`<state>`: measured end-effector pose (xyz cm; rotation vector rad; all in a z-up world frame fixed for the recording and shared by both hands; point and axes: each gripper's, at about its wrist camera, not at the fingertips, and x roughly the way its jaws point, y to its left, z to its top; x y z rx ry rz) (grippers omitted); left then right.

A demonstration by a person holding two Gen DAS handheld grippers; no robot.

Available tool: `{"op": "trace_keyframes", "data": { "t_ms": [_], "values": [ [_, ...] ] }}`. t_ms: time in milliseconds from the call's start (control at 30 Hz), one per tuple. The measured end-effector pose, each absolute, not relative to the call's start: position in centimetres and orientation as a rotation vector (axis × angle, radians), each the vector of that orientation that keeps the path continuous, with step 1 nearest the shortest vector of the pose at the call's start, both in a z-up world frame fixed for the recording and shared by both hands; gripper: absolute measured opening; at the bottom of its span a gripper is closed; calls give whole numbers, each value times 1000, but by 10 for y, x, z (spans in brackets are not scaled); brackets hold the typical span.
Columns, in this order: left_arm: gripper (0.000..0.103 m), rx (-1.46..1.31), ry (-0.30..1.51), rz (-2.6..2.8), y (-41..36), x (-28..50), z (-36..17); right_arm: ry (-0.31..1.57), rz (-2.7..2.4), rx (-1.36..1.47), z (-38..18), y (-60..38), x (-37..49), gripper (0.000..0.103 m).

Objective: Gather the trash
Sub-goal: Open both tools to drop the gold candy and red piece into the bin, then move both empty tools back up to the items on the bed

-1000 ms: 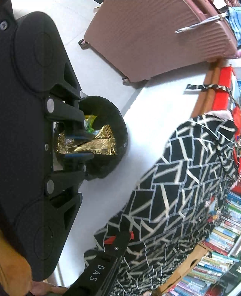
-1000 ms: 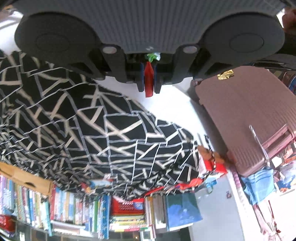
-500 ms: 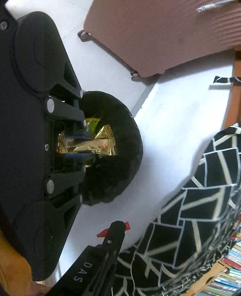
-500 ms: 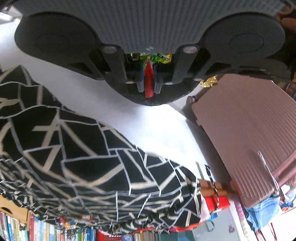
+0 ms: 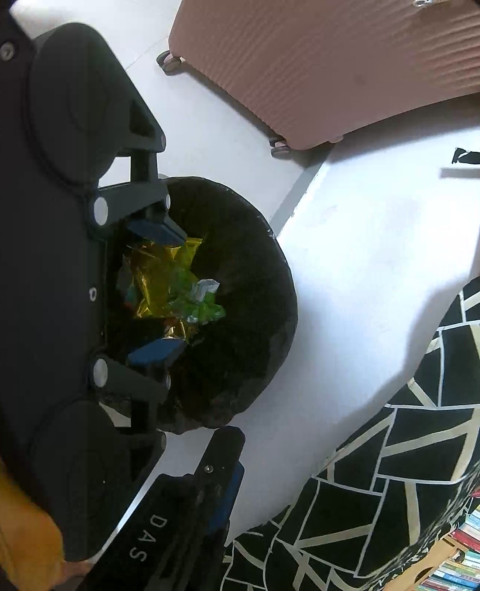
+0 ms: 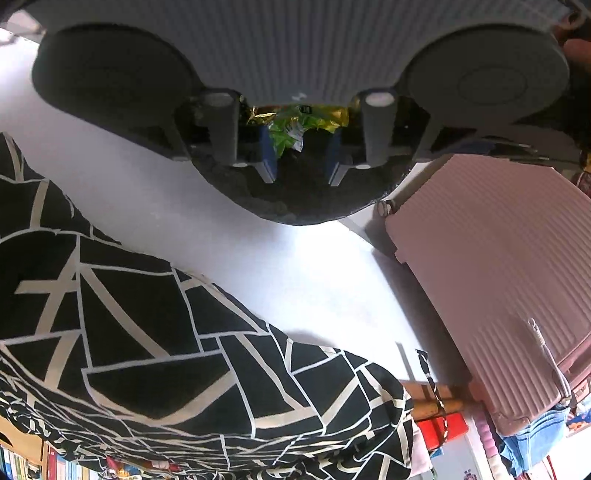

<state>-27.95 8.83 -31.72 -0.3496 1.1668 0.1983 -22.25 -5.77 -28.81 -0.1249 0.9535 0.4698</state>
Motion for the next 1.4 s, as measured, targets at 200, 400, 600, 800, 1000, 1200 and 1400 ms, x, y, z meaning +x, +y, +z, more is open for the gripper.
{"op": "trace_keyframes", "data": {
  "t_ms": [200,400,600,800,1000,1200,1400],
  "values": [
    [62,-355,1160,204,87,-284,-291,950,464,-122,-265,-57,-226,50],
    [72,-342,1148,207,86,-286,-246,936,436,-106,-222,-64,-230,55],
    [76,-320,1116,176,82,-282,-189,905,392,-98,-167,-74,-234,61],
    [80,-297,1052,109,80,-258,-122,850,307,-78,-105,-82,-226,67],
    [81,-246,962,2,79,-213,-58,746,190,-53,-42,-90,-207,73],
    [81,-184,869,-93,74,-166,-5,611,74,-33,11,-104,-187,76],
    [81,-187,834,-144,68,-133,19,545,-28,-6,37,-117,-168,78]
  ]
}}
